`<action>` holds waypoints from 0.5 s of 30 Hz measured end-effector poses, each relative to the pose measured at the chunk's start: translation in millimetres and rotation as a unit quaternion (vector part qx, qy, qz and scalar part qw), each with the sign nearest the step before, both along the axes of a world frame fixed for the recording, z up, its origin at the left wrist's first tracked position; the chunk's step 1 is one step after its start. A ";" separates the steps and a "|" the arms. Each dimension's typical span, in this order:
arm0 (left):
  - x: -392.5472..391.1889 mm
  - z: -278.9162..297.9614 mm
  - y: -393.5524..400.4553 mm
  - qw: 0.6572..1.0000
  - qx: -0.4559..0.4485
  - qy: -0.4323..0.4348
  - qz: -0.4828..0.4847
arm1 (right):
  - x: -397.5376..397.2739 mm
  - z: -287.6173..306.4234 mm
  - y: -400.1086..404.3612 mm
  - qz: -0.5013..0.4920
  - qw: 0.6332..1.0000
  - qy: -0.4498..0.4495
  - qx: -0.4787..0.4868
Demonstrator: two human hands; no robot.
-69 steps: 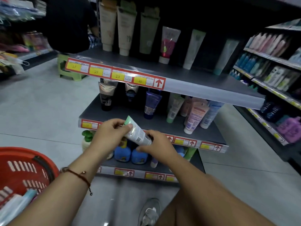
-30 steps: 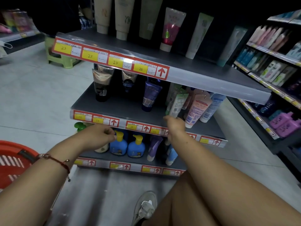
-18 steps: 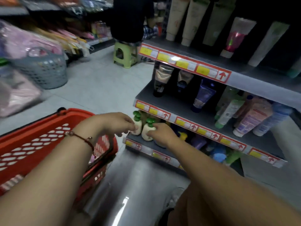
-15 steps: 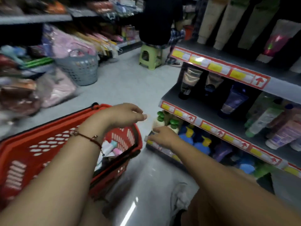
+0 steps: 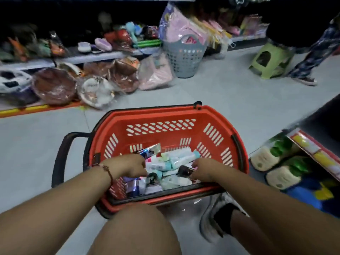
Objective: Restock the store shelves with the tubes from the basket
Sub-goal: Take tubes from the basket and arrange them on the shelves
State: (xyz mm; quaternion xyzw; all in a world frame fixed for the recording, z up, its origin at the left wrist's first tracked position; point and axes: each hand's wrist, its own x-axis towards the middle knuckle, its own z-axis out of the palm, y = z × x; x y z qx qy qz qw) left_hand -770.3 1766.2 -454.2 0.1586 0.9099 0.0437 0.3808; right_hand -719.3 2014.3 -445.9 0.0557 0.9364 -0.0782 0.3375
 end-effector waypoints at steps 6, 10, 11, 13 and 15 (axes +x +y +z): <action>-7.6 -78.8 20.3 0.995 -0.051 -0.068 -0.060 | -54.1 -83.4 11.6 0.052 0.991 -0.109 0.060; -8.7 -119.1 39.0 0.980 -0.059 0.007 -0.189 | -78.1 -126.8 26.0 0.106 0.972 -0.177 0.115; -9.0 -126.1 42.8 0.975 -0.065 0.019 -0.209 | -82.5 -135.6 28.7 0.117 0.966 -0.197 0.120; -12.6 -134.5 47.6 0.962 -0.089 0.047 -0.254 | -90.1 -152.7 33.4 0.133 0.962 -0.209 0.119; -19.3 -140.6 47.9 0.948 -0.098 0.064 -0.296 | -95.3 -166.3 36.3 0.153 0.964 -0.191 0.109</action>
